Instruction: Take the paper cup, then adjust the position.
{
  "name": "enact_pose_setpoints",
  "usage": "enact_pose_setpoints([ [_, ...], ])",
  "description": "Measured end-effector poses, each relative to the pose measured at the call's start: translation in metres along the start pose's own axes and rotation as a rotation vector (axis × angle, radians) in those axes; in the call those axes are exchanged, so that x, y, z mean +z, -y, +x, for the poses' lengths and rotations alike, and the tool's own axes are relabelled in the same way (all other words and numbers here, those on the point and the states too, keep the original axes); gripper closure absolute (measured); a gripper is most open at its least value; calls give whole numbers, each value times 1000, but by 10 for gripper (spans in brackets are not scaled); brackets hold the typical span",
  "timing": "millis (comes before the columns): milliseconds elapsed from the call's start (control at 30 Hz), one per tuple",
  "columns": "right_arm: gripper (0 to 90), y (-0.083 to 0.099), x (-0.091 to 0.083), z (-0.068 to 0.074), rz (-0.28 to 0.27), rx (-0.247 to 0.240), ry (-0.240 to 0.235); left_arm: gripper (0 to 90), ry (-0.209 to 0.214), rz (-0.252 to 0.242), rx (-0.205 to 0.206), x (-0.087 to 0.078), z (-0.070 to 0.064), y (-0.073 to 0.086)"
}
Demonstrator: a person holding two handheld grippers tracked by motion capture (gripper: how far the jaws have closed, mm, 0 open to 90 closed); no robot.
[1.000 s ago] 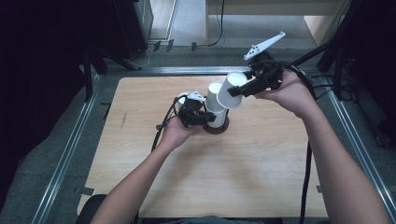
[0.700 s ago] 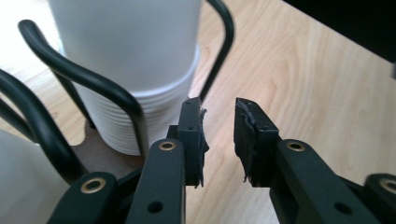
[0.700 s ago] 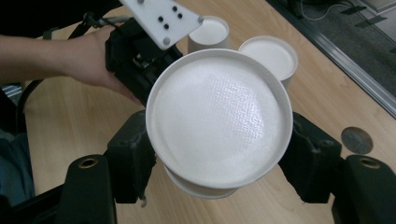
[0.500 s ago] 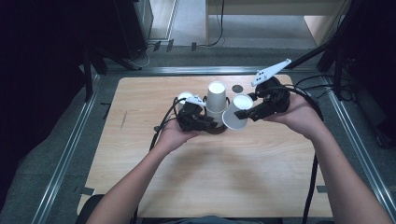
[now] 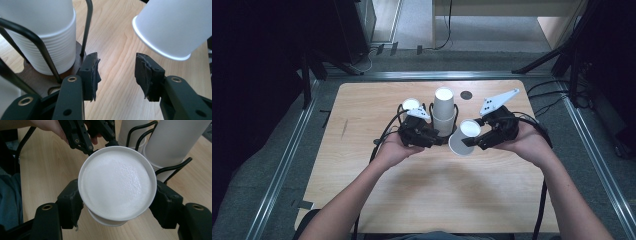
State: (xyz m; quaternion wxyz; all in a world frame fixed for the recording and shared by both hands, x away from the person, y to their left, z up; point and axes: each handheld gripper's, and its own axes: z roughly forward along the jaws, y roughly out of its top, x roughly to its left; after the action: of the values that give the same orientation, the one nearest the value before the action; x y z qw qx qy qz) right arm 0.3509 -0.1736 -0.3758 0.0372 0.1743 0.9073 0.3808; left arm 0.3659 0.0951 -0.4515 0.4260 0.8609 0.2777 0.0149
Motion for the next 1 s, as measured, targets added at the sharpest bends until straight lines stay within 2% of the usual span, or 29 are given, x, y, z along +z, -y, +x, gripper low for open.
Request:
enact_pose_setpoints([
  [33,327,6,5,2,1,-4,-11,522,-2,20,0,-4,0,3],
  [133,327,14,14,4,3,-14,-21,497,8,25,-10,-8,0,7],
  [367,327,27,33,7,22,-10,-42,437,25,-29,1,-25,4,21],
  [533,327,30,41,9,27,-11,-52,417,42,-39,10,-26,5,25],
  [733,327,35,55,12,39,-24,-68,342,45,-32,29,-25,4,28],
  [867,327,37,63,13,21,-7,-92,253,75,-23,16,-21,5,32],
  [933,327,37,64,13,22,-2,-97,233,106,-18,12,-19,5,33],
  [1000,327,38,67,14,15,1,-101,158,105,-13,25,-19,4,34],
])
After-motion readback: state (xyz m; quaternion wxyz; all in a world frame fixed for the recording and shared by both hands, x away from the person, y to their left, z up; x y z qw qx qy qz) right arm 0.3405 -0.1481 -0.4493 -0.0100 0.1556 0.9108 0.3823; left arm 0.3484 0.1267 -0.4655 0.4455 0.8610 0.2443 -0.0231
